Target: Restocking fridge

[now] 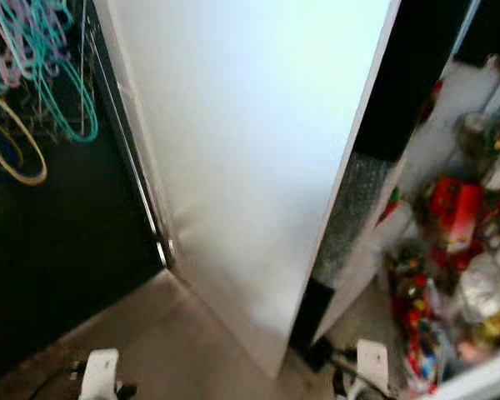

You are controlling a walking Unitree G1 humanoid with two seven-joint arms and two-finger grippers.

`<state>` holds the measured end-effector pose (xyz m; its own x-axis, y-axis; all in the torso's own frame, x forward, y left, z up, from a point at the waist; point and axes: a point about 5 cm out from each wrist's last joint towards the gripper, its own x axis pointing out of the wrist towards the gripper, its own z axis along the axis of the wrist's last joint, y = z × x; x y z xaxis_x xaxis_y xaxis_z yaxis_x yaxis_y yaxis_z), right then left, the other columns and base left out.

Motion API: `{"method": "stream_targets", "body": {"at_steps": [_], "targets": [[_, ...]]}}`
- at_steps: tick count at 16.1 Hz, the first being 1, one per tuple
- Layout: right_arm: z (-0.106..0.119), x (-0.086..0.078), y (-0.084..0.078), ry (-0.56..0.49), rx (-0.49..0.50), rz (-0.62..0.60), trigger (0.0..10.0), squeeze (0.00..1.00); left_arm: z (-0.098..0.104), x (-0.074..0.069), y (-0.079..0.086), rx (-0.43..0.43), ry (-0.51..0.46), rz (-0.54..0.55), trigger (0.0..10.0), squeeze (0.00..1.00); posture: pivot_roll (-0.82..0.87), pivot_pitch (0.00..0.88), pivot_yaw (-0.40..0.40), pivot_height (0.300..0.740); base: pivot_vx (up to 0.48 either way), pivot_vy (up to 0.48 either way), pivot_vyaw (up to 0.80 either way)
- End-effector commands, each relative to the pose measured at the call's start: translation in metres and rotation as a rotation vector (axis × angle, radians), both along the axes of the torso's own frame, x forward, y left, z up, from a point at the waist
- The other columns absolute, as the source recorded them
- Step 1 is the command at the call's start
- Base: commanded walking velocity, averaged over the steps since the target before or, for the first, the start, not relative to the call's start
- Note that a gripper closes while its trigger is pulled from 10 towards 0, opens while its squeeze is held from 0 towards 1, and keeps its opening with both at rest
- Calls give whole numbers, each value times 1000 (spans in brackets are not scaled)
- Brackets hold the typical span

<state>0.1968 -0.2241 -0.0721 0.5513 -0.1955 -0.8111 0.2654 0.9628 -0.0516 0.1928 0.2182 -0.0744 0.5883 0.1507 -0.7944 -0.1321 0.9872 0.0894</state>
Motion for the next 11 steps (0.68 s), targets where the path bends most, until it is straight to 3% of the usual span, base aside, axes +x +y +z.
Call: {"method": "stream_targets", "body": {"at_steps": [1,4,7,11], "targets": [[0,-2,-4,5,0,-14,10000,0,-2,-2,-1,9,21,-13,10000,0,73,0,-47,740,0,-315,0],[0,-1,-4,12,-6,19,10000,0,-1,-1,-1,11,21,-13,10000,0,73,0,-45,740,0,-314,0],[1,-1,-7,8,-13,16,10000,0,-1,-2,-1,8,23,-12,10000,0,73,0,-45,740,0,-314,717],[2,-1,-9,5,-9,0,10000,0,-1,-1,-2,7,24,-11,10000,0,70,0,-48,740,0,-314,0]]}}
